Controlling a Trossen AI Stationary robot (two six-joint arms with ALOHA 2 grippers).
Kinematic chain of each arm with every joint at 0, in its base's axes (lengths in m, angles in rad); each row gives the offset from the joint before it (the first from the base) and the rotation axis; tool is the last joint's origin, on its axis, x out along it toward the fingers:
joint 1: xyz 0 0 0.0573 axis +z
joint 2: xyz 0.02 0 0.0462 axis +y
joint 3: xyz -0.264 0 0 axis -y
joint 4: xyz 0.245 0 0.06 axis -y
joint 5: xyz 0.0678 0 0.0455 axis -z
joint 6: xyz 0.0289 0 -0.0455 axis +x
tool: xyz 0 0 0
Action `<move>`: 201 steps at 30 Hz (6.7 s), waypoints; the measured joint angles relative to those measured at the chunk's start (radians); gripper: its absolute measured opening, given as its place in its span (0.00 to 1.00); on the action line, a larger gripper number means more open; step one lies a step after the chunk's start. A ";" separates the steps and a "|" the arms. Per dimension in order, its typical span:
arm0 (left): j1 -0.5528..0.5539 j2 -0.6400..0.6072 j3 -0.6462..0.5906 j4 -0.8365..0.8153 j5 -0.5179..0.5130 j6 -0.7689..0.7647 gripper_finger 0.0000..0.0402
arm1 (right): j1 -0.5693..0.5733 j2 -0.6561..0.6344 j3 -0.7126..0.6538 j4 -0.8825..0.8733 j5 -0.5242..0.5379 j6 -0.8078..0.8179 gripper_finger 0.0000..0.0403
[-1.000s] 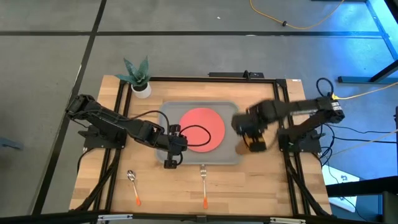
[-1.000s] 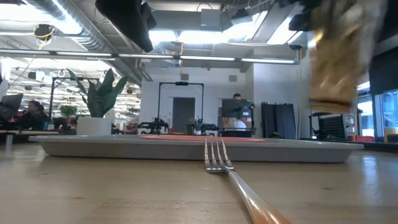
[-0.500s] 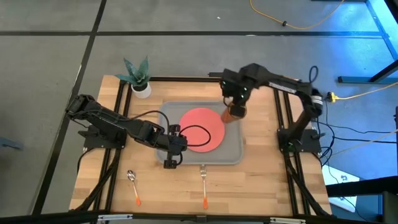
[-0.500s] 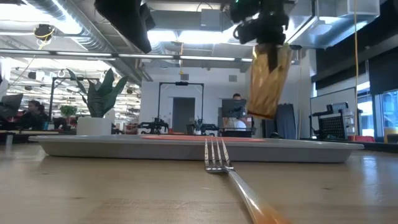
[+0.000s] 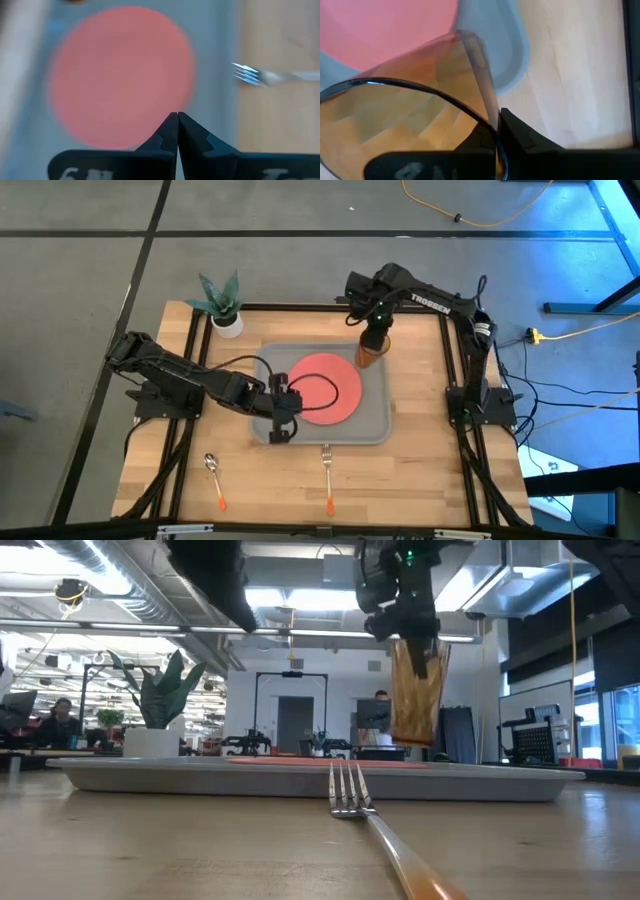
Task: Pick and place plate/cup/fork/spoon on tray
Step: Put the brown glass on the top right side of the gray tray, then put the spoon on the left side of the gray tray
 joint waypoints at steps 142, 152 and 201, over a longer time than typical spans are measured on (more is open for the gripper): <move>-0.458 0.031 -0.064 -0.364 0.391 -1.413 0.07 | 0.445 -0.310 0.155 0.013 -0.041 -0.027 0.19; -0.584 0.128 -0.065 -0.347 0.453 -1.729 0.15 | 0.507 -0.310 0.155 0.025 -0.041 0.034 0.19; -0.707 0.327 -0.065 -0.353 0.401 -2.136 0.14 | 0.518 -0.309 0.155 0.102 -0.040 0.026 0.19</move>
